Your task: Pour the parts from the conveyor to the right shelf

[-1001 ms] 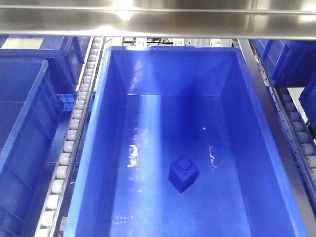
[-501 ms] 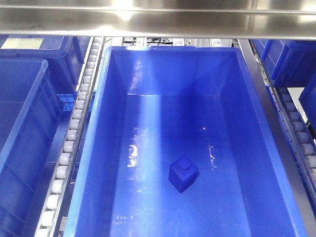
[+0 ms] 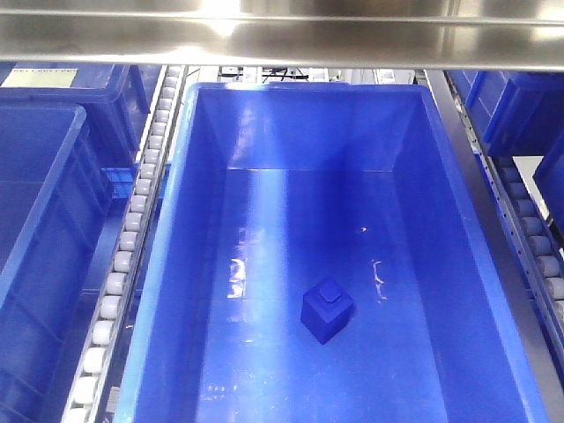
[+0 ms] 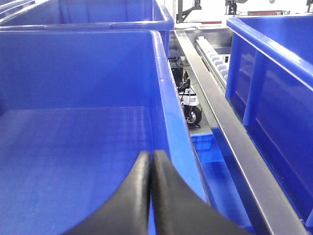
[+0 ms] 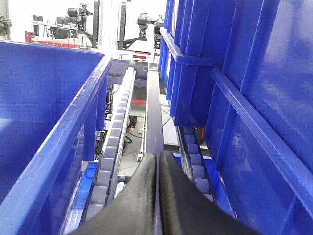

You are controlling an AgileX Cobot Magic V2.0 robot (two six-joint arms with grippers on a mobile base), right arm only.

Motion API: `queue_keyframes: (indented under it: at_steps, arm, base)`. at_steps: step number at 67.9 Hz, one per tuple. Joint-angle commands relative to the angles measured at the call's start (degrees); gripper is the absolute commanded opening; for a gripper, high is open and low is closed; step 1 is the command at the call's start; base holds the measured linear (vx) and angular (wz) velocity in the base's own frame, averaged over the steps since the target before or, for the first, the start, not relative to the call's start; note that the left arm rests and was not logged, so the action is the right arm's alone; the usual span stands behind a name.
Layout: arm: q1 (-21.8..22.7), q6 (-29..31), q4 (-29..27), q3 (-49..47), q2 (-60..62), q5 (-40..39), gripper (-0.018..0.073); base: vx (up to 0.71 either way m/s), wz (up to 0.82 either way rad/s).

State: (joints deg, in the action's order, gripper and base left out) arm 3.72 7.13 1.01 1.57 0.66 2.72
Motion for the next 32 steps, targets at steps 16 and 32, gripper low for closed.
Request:
queue_keyframes:
  at_steps: [16,32]
  arm:
    - [0.32,-0.01,0.23,0.06,1.01,-3.93,-0.001]
    - [0.32,-0.01,0.23,0.06,1.01,-3.93,-0.001]
  base:
    - [0.0,0.0]
    - [0.0,0.0]
